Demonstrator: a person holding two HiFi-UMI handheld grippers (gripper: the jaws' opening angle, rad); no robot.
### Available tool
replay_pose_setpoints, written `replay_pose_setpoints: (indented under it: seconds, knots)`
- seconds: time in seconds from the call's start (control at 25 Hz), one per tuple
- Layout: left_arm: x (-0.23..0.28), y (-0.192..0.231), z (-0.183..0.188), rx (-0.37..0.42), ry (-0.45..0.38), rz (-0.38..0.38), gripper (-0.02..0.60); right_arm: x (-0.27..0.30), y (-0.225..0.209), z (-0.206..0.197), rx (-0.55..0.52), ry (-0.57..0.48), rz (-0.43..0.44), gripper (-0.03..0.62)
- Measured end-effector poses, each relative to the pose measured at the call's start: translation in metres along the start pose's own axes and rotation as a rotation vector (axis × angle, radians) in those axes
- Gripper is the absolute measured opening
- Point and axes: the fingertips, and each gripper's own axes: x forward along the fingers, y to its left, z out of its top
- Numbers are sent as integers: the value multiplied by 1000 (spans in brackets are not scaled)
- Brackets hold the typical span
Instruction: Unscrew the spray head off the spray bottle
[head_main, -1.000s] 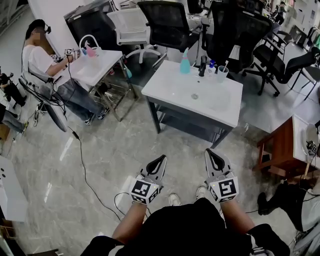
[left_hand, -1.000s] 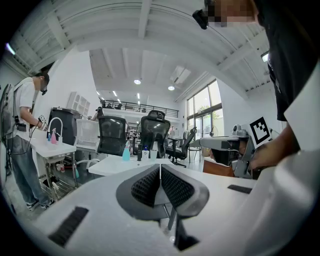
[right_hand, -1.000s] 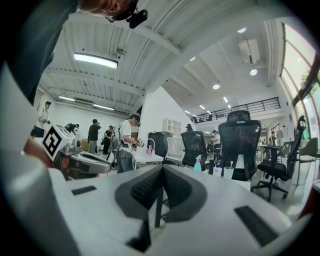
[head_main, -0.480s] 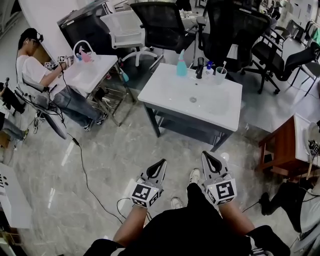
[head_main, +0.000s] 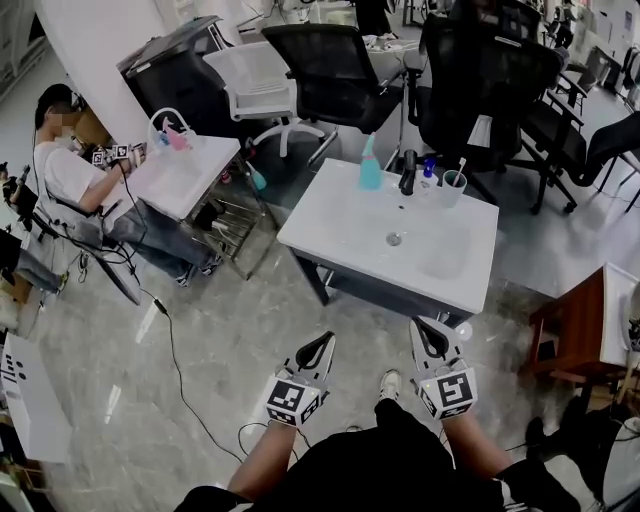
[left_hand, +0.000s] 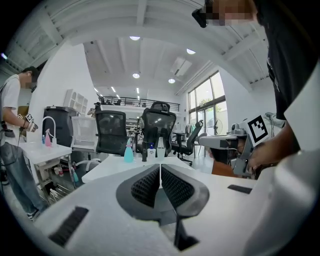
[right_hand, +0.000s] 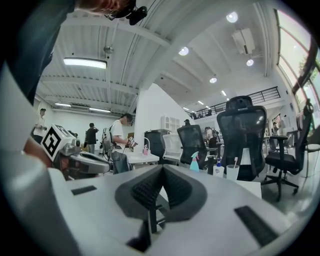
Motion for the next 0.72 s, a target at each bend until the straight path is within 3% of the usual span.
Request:
replay_pose_setpoints:
  seconds: [0.44,0.72]
  knots:
    - [99,8,30,33,0,-13,15,42,-92,3,5,-10,6,5]
    - [127,17,39,41,4,4,15,63,-114,5,25,-28,22,5]
